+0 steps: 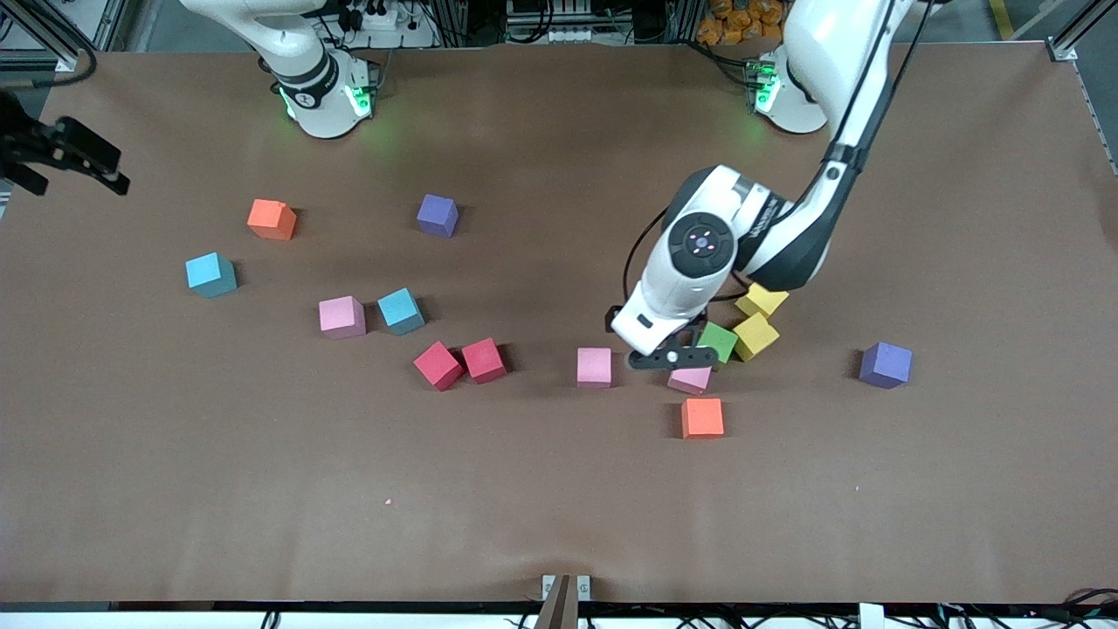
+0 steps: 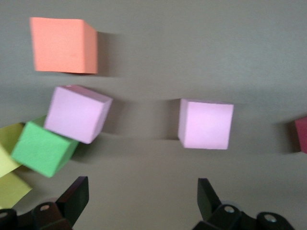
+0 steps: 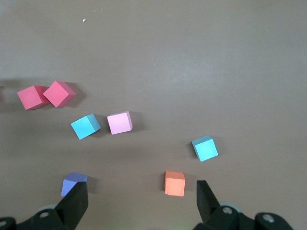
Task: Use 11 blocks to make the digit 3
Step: 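Grasp the lavender block with the left gripper while the right gripper reaches out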
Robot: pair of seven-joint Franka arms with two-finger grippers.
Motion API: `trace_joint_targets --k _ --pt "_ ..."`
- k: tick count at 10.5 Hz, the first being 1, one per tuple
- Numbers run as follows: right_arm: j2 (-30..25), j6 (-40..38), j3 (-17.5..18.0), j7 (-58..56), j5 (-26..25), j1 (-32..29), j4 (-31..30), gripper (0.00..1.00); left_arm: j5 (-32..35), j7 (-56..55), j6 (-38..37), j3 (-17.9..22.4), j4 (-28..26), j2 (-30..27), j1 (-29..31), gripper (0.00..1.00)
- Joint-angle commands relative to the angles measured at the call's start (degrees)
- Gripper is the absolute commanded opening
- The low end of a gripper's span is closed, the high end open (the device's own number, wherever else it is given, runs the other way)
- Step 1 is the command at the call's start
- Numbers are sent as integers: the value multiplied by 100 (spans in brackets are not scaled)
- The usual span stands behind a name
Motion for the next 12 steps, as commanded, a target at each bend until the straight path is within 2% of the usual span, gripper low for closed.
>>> trace_joint_targets --k 1,4,6,8,12 --pt "-86 471 14 -2 -66 51 -604 100 -48 -112 378 57 444 466 -216 100" --pt "-24 1376 14 -11 -66 235 -1517 100 -48 -103 923 57 497 835 -330 100" --pt "290 1564 14 -11 -75 515 -1679 100 -48 -129 1170 66 733 1212 -418 100" --pt "529 1782 14 -11 -75 499 -1844 100 -48 -121 1381 75 787 1442 -462 100" --pt "530 3536 14 -107 -75 552 -3090 100 -39 -7 1610 84 787 1618 -453 100"
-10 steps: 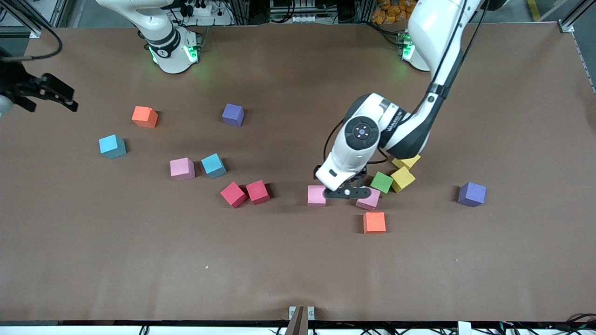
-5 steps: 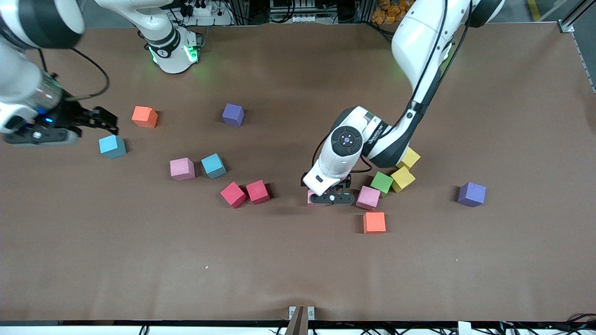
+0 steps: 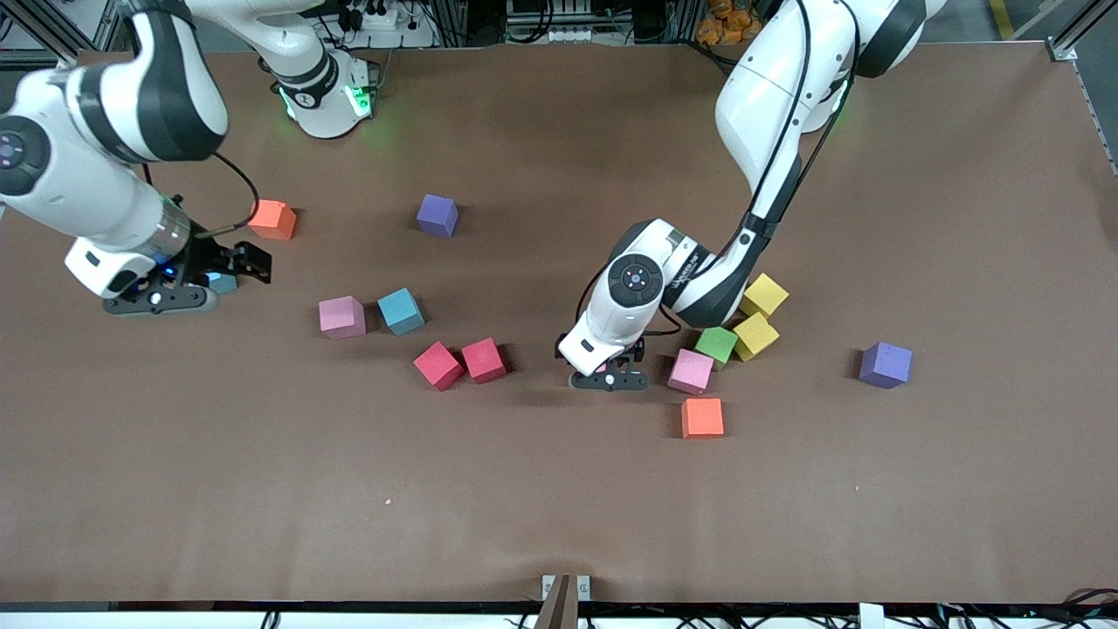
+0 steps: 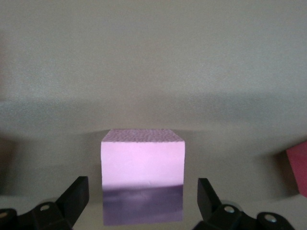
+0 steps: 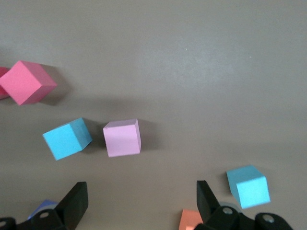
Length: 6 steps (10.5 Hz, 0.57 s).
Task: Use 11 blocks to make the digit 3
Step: 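Lift the lavender block with the left gripper while the right grasps purple block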
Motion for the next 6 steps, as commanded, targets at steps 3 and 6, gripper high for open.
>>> trace_joint_targets --k 3,6 --pt "-20 1270 17 -455 -73 157 -1106 100 -30 91 260 81 164 214 -60 70" --pt "436 1883 17 -535 -82 850 -1062 100 -4 30 7 81 24 39 -7 0"
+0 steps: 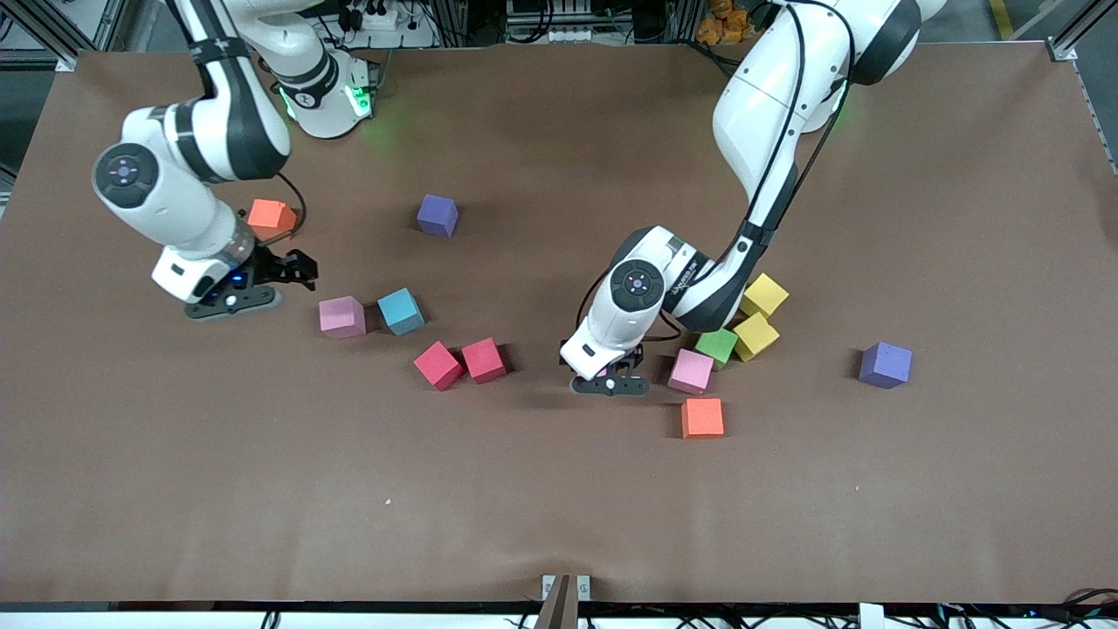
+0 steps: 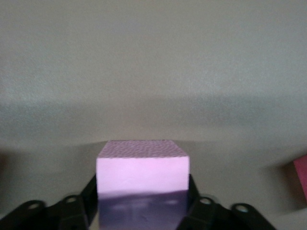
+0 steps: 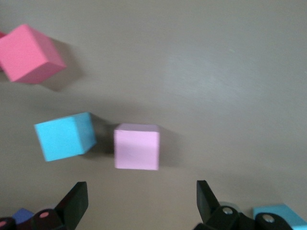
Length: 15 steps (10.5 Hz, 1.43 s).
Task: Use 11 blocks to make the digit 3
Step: 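Lift the lavender block with the left gripper while the right grasps purple block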
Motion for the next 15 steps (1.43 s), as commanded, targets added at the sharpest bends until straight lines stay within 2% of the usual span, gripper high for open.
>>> trace_joint_targets --k 1,3,6,7,8,10,12,14,15 --pt "375 416 -3 -29 -78 429 14 100 -4 -116 -540 29 -89 -212 -46 0" --pt "384 162 23 50 -34 589 -169 100 -13 -580 -1348 -24 -290 -668 -64 0" --pt "306 -189 163 924 965 571 -538 100 -92 -696 -1405 -375 -1589 -1722 7 0" --pt "149 -216 373 1573 1133 597 -749 100 -101 -949 -1353 -533 -1950 -1951 15 0" --pt "60 -216 793 2319 1144 589 -881 100 -127 -1474 -1126 -734 -2249 -2032 -11 0" --pt "41 -155 1383 3255 1144 580 -1145 100 -118 -2004 -660 -1060 -2760 -2155 -64 0" --pt "24 212 1701 3503 1144 554 -1619 100 -48 -2653 -64 -1289 -3252 -2243 -282 0" --pt "41 582 1912 3924 1161 536 -1884 100 -39 -2788 62 -1307 -3709 -2515 -485 0" --pt "76 740 1974 4161 1370 554 -1928 100 -39 -2788 237 -1368 -3964 -2629 -547 0"
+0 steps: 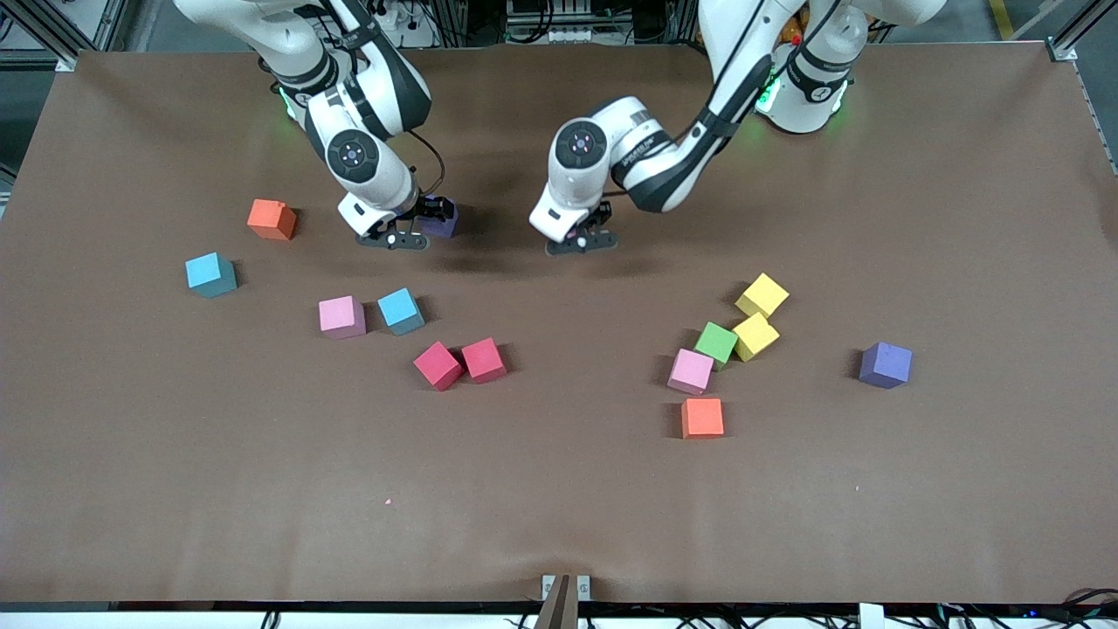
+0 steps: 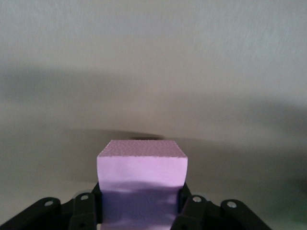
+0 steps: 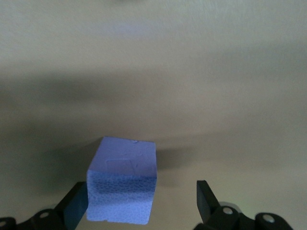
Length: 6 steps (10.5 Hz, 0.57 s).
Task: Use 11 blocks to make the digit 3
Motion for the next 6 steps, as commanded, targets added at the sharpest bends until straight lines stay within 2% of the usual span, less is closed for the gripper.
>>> trace_joint_targets --k 1,4,6 --pt "-158 314 280 316 440 -74 -236 100 -25 -107 480 -87 -805 -563 -53 0" --pt "9 701 290 325 460 -48 -315 100 -25 -265 939 -184 -1027 -564 -193 0" --pt "97 920 342 325 460 -22 -412 100 297 -274 1019 -176 -975 -450 -255 0"
